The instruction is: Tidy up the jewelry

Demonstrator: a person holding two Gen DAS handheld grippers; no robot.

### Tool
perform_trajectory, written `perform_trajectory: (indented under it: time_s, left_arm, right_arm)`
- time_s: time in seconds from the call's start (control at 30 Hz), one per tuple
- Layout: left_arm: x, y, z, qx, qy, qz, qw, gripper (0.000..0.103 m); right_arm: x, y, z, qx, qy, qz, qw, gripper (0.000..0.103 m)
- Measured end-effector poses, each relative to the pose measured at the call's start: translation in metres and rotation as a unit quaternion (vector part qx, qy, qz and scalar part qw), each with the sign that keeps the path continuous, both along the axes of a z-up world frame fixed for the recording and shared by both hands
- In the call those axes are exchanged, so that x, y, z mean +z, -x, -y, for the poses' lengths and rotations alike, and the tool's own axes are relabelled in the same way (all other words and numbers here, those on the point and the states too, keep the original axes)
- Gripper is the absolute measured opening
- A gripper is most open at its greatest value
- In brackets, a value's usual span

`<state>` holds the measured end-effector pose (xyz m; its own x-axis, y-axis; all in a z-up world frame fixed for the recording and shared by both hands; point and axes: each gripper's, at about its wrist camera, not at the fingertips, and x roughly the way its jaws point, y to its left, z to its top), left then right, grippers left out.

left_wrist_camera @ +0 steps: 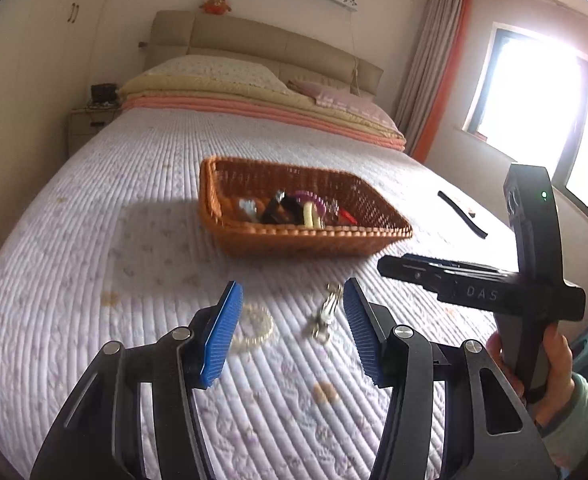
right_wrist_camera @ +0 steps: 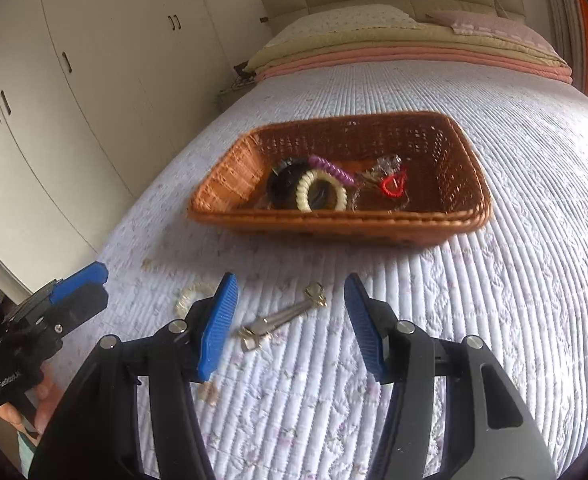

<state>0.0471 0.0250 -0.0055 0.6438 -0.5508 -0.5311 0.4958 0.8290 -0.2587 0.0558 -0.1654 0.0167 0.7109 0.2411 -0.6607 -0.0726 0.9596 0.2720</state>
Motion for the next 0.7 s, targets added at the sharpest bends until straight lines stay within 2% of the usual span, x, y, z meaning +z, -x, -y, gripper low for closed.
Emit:
perform_trajectory:
  time_s: [0.17, 0.3, 0.4, 0.53, 0.7]
  left_arm:
    - [-0.025, -0.004, 0.001, 0.0, -0.008, -0.03, 0.9995, 0.049]
    - [-0.042, -0.01, -0.003, 0.011, -0.007, -0.048, 0.9988, 0.049]
    - [-0.049, -0.018, -0.012, 0.022, 0.009, -0.068, 0.9974, 0.049]
    - [-0.052, -0.022, -0.02, 0.035, 0.024, -0.072, 0.9965, 0.049]
    - [-0.055, -0.018, -0.018, 0.05, 0.01, -0.065, 0.9966, 0.049]
  right_arm:
    - [-0.018, -0.001, 0.002, 0.001, 0.011, -0.014, 1.0, 0.043]
    - [-0.033, -0.001, -0.009, 0.019, 0.001, -0.034, 0.999, 0.043]
    - [-0.038, 0.0, -0.024, 0.028, 0.01, -0.037, 0.999, 0.042]
    - [-0.044, -0.001, -0.031, 0.025, 0.012, -0.043, 0.999, 0.042]
    - [-0.057, -0.003, -0.043, 0.04, -0.005, -0.07, 0.997, 0.042]
